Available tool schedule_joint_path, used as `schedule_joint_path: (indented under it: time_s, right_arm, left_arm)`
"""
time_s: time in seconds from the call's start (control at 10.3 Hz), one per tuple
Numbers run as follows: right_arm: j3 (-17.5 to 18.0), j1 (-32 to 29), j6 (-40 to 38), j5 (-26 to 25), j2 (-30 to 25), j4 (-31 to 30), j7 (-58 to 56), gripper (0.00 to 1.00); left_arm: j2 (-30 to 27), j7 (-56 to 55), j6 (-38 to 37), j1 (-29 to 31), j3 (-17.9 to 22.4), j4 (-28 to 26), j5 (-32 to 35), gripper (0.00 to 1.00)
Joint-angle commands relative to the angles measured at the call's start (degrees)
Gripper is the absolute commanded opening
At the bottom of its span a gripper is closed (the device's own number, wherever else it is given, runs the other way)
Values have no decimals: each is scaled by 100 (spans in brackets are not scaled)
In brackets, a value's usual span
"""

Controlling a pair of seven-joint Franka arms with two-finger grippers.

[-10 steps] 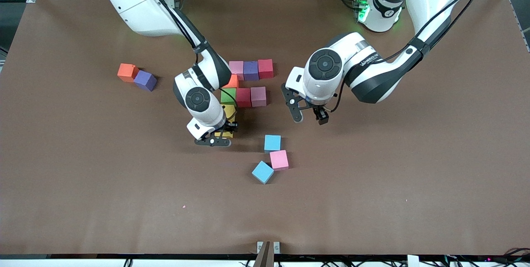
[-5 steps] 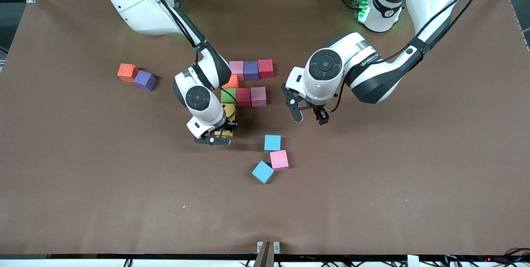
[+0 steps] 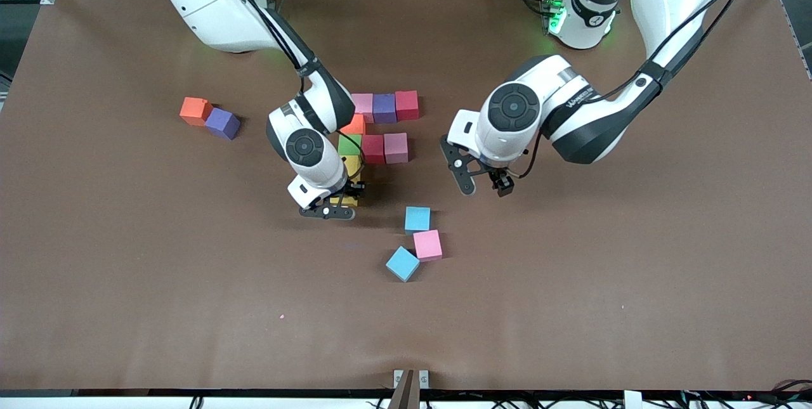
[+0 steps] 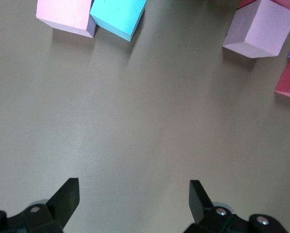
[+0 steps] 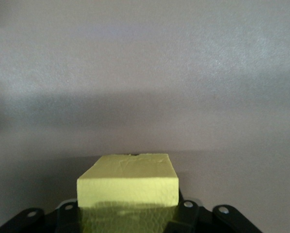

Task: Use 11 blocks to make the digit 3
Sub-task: 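Set the yellow cube below the other yellow cube and open the right gripper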

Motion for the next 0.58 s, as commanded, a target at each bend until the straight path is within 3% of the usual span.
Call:
schedule_joint_path:
  time_s: [0.0,0.48]
  right_arm:
    - [49,-38,-19,-42,-246,-211,155,100]
    - [40,-363,-167,-34,-747,-114,41,100]
  left_arm:
    - [-80,75,-88,34,41,20,-205,100]
    - [-80,93,-88,69,50,11,-205,100]
